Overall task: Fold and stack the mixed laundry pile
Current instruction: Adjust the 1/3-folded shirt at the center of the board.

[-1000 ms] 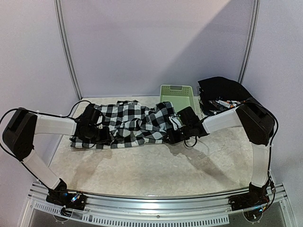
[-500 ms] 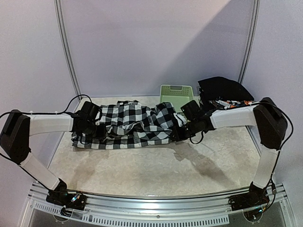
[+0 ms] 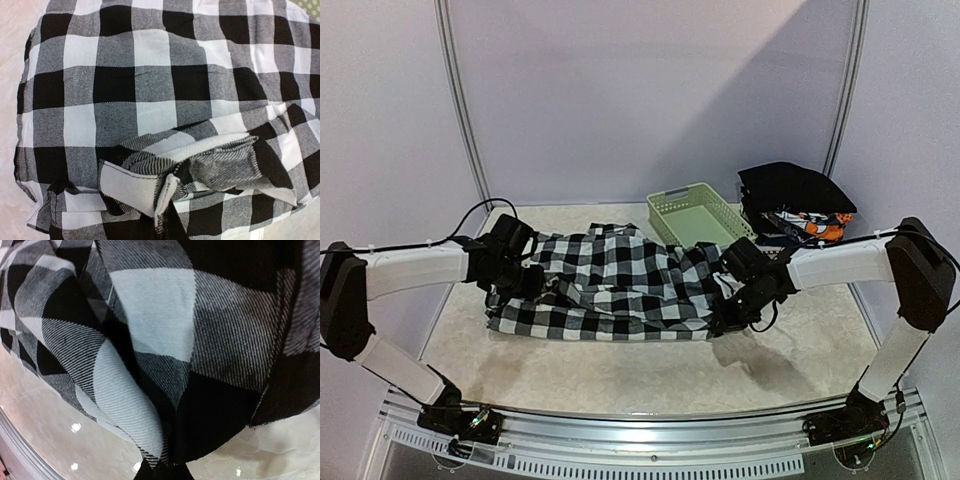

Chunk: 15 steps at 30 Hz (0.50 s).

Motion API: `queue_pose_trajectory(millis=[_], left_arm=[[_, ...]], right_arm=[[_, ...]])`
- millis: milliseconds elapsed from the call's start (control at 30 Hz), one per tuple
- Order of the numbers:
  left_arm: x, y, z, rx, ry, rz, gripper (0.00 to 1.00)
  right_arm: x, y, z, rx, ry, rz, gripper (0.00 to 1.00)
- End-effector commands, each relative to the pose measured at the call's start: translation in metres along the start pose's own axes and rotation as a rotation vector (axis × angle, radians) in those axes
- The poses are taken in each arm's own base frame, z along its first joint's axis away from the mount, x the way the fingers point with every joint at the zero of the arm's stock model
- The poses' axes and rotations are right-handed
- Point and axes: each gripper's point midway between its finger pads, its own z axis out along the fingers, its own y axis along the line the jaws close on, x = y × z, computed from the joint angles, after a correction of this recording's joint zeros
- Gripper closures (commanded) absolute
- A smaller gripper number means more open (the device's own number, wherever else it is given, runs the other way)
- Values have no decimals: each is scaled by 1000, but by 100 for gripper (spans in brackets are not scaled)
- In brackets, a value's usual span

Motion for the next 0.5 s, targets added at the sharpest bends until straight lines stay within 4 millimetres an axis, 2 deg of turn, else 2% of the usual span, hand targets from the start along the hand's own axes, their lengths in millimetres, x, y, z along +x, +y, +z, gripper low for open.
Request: queue_pose_trajectory(millis=[0,100,200,467], left_arm=[[2,-4,-27,-22,-31,43,100],[5,4,-43,-61,-45,54,100],[16,13,-51,-74,-46,42,100],[57,43,-50,-154,-15,-30,100]], right_arm=[[-13,-3,5,31,-34,21,92],[-17,-5,15,47,-16,29,89],[-19,-8,17,65,-9,27,86],[-29,-3,2,71,-34,10,80]])
